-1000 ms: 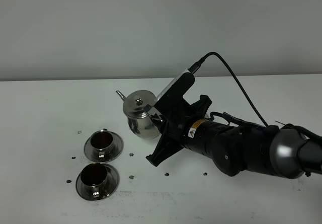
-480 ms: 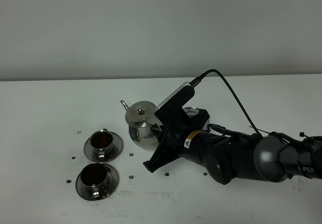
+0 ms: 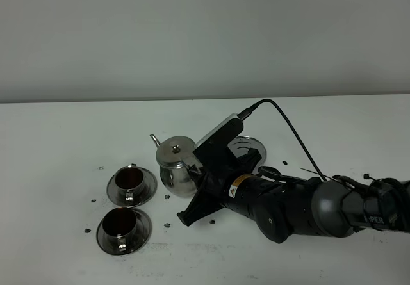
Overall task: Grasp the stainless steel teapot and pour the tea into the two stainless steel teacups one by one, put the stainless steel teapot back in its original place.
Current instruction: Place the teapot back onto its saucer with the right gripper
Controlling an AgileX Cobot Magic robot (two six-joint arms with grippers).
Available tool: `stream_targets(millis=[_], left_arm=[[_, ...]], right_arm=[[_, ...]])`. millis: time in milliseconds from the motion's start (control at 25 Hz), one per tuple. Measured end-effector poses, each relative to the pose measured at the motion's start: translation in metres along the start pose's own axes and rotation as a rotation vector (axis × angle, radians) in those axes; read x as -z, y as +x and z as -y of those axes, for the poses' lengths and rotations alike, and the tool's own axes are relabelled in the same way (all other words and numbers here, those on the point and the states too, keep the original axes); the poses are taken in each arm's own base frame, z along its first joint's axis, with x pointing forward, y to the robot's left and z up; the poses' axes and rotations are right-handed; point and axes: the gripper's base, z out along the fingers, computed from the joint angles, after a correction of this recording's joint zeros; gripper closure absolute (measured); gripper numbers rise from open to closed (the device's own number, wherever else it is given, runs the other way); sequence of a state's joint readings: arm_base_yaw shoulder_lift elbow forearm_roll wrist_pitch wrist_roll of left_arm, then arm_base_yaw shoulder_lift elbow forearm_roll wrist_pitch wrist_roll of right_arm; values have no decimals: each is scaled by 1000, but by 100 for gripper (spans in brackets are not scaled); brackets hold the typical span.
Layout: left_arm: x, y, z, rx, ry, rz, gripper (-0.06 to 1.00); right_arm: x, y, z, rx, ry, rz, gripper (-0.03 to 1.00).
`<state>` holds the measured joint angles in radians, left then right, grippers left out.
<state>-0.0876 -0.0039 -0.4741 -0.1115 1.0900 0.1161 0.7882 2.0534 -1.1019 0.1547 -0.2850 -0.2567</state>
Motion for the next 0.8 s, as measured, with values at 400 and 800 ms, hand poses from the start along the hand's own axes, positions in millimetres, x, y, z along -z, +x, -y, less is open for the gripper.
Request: stream_targets(millis=[400,800], left_arm=[[0,0,0,0,0,0,29],[0,0,0,0,0,0,29]], right_arm=[[-4,8,-2,-9,-11,-31,92],[35,-28,15,30,-20,-76,92]])
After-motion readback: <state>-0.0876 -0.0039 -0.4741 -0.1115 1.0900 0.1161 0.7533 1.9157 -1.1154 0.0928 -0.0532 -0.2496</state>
